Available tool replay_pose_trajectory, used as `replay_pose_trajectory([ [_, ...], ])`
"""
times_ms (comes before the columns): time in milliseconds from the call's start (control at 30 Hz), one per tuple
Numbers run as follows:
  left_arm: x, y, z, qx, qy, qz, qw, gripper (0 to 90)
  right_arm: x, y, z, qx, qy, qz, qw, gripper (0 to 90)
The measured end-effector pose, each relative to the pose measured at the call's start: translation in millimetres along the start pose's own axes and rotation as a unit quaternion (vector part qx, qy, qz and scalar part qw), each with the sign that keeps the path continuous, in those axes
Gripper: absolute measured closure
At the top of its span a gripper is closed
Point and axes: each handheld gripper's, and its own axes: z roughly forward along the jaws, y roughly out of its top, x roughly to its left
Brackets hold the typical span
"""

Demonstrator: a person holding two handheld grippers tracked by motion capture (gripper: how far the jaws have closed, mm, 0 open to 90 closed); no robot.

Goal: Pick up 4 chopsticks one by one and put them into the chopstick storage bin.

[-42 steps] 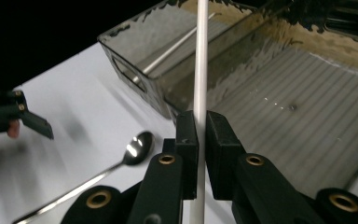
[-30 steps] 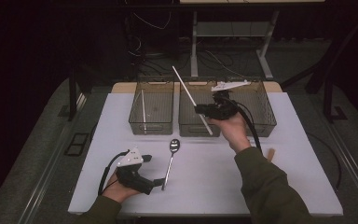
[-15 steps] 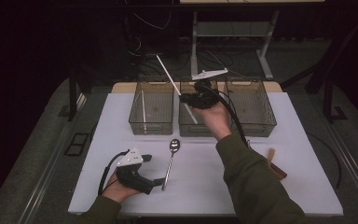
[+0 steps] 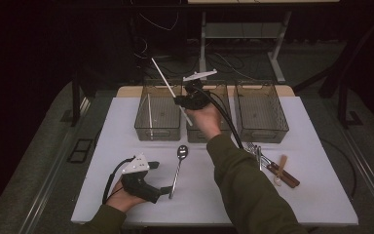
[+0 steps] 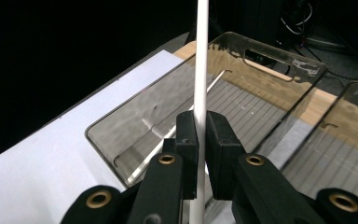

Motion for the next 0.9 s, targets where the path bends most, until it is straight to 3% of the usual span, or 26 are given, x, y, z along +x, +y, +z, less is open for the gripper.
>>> replay_pose_trajectory([
  [433, 0.6, 0.2, -0.6, -0.003, -0.002, 0.000, 1.0000, 0.0, 10.2, 8.2, 43.2, 0.008, -0.006, 0.005, 0.9999, 84.5],
  [900, 0.6, 0.3, -1.0, -0.002, -0.003, -0.002, 1.0000, 0.0, 7.8, -3.1, 67.0, 0.031, -0.028, 0.017, 0.9990, 84.5],
])
